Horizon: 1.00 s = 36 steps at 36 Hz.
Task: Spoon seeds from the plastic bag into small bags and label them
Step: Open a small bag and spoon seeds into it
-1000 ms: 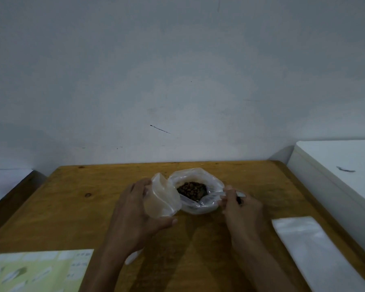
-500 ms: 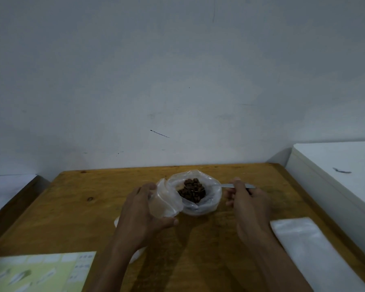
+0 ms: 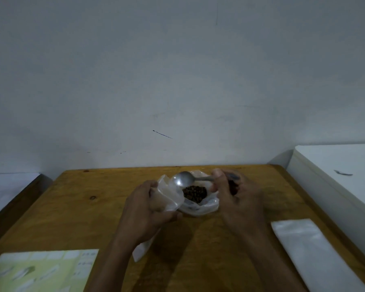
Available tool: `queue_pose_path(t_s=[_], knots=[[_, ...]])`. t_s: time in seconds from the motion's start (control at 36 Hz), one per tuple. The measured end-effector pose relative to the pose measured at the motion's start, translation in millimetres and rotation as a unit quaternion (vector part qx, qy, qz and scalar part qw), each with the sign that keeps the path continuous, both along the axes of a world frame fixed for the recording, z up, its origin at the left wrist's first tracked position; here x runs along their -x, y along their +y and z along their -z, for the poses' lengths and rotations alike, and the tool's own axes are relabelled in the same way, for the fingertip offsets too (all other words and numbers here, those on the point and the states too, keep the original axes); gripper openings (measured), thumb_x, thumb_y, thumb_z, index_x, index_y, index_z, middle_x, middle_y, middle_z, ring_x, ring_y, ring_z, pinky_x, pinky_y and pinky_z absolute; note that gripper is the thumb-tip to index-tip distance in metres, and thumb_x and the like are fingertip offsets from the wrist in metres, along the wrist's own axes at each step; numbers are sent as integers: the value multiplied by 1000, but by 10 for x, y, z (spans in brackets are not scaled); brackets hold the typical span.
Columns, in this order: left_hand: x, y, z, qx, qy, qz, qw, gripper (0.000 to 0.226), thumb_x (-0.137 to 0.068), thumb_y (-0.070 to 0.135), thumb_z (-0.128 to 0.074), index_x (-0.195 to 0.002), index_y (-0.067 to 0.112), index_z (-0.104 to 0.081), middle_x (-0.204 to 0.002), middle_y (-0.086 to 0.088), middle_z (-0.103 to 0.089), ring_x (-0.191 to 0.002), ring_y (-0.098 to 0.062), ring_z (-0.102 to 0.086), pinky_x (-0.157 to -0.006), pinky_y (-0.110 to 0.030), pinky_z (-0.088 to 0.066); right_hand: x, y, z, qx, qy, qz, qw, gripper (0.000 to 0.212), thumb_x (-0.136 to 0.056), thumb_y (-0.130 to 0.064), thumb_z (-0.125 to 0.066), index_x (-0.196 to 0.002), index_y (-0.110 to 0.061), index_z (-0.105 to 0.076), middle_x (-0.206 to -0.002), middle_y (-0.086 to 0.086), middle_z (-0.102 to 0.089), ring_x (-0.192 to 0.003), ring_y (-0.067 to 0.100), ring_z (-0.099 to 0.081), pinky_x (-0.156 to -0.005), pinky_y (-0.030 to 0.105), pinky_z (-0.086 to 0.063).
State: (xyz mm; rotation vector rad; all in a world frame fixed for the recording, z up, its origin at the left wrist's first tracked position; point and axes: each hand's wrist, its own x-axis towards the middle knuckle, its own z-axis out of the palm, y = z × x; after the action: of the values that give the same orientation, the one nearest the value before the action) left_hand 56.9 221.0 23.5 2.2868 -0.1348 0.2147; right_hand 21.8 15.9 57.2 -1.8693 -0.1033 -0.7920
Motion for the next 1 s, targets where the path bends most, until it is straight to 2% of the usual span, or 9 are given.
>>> queue_pose_path(t_s=[0.11,0.19,0.28,0.36,0.5,0.61,0.81,0.92,1.0], knots=[[6,18,14,-14,-10,-14,1000,102,-53,47,-95,-140,22,-46,-124,8,-49,-107,-14,-51,-79,-28,-50,-37,-119,179,71,-16,69,995,12,-96,-26,-57,-95,-23,-70,-78,-9,-65,-70,-1,-62,-55,10,-46],[0,6,18,-30,-11,-16,999,102,-54,47,-94,-140,22,-45,-130,5,-51,-110,-17,-51,-84,-35,-54,-47,-132,355,134,19,110,985,13,-95,-19,-63,-97,-15,-75,-73,-15,-59,-67,-10,-52,-53,6,-41],[-16,-6,21,-66,-15,-16,998,100,-55,48,-94,-139,23,-45,-132,3,-52,-113,-19,-51,-88,-39,-53,-35,-94,471,66,96,131,984,16,-96,-22,-62,-96,-16,-77,-68,-29,-50,-62,-14,-48,-57,0,-38],[-15,-18,11,-106,-12,-14,994,99,-56,48,-93,-139,23,-44,-129,3,-52,-114,-19,-50,-89,-36,-49,-73,-59,544,-58,186,128,973,22,-98,-33,-59,-90,-23,-77,-72,-15,-67,-67,-5,-58,-53,9,-35],[-21,-41,24,-131,-6,-7,991,98,-57,51,-91,-138,26,-43,-128,4,-54,-114,-17,-50,-93,-38,-48,-189,-49,576,-237,244,117,933,27,-95,-27,-64,-70,-20,-71,-69,0,-73,-73,21,-70,-66,37,-56],[-31,-65,30,-139,-5,-2,990,97,-57,53,-90,-137,25,-44,-129,4,-53,-116,-18,-51,-91,-36,-48,-233,-95,577,-327,245,112,906,19,-95,-21,-65,-77,-17,-72,-73,6,-75,-74,22,-71,-62,33,-54],[-50,-137,27,-132,-2,0,991,99,-54,54,-91,-137,25,-45,-129,4,-54,-115,-18,-51,-92,-36,-49,-209,-210,464,-381,224,80,894,16,-93,-20,-68,-85,-7,-73,-73,11,-74,-65,19,-67,-56,31,-49],[-64,-195,43,-116,-1,0,993,98,-54,53,-91,-136,23,-46,-128,3,-54,-115,-18,-51,-89,-34,-49,-101,-226,278,-360,190,50,912,21,-95,-20,-65,-81,-5,-73,-62,4,-70,-59,14,-63,-57,31,-49],[-66,-223,36,-98,-5,-2,995,97,-54,52,-92,-135,22,-48,-128,3,-55,-114,-19,-52,-88,-37,-51,19,-218,161,-299,161,29,940,24,-95,-26,-64,-79,-10,-73,-62,1,-70,-56,7,-63,-54,23,-49]])
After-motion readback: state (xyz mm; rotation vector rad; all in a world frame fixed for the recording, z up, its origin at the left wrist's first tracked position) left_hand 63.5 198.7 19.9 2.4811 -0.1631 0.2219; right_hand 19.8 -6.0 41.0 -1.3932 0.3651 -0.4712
